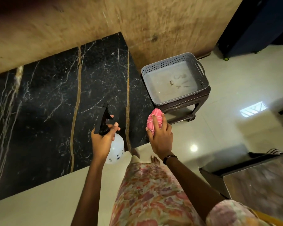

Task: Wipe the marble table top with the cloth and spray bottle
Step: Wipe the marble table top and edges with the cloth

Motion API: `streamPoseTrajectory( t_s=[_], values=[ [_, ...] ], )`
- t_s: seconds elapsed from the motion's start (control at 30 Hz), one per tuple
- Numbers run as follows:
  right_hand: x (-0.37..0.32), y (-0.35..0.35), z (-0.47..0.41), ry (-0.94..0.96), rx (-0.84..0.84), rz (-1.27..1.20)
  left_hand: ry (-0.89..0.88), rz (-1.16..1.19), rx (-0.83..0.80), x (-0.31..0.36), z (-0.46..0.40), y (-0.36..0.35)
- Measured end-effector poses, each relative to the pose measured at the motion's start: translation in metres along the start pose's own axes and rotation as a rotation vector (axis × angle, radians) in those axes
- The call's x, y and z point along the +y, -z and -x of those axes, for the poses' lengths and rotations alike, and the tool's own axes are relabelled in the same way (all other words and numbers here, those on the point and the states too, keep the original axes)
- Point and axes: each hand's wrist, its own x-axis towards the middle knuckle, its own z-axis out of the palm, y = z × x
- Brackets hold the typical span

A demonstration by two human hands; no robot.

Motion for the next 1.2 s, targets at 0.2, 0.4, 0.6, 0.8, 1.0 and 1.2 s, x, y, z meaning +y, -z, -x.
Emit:
streamPoseTrajectory(
  t_s=[0.2,0.4,0.6,0.8,1.0,1.2],
  values=[
    [0.033,-0.008,0.04,0.438,-0.036,0.192,0.043,0.028,0.038,-0.009,0.012,0.019],
    [-0.031,-0.027,0.028,0.879,-0.266,0.3,0.009,0.055,0.098,-0.015,0.024,0.038],
    [-0.044,-0.023,0.002,1.17,-0.336,0.414,0.021,0.062,0.19,-0.017,0.038,0.059],
    [0.045,0.028,-0.039,1.161,-0.306,0.491,-0.007,0.131,0.237,-0.032,0.052,0.088],
    [0.017,0.029,-0.04,1.123,-0.436,0.604,0.047,0.221,0.35,-0.056,0.065,0.122],
    [-0.082,-0.017,-0.01,1.326,-0.453,0.6,0.045,0.237,0.427,-0.077,0.068,0.169]
  ],
)
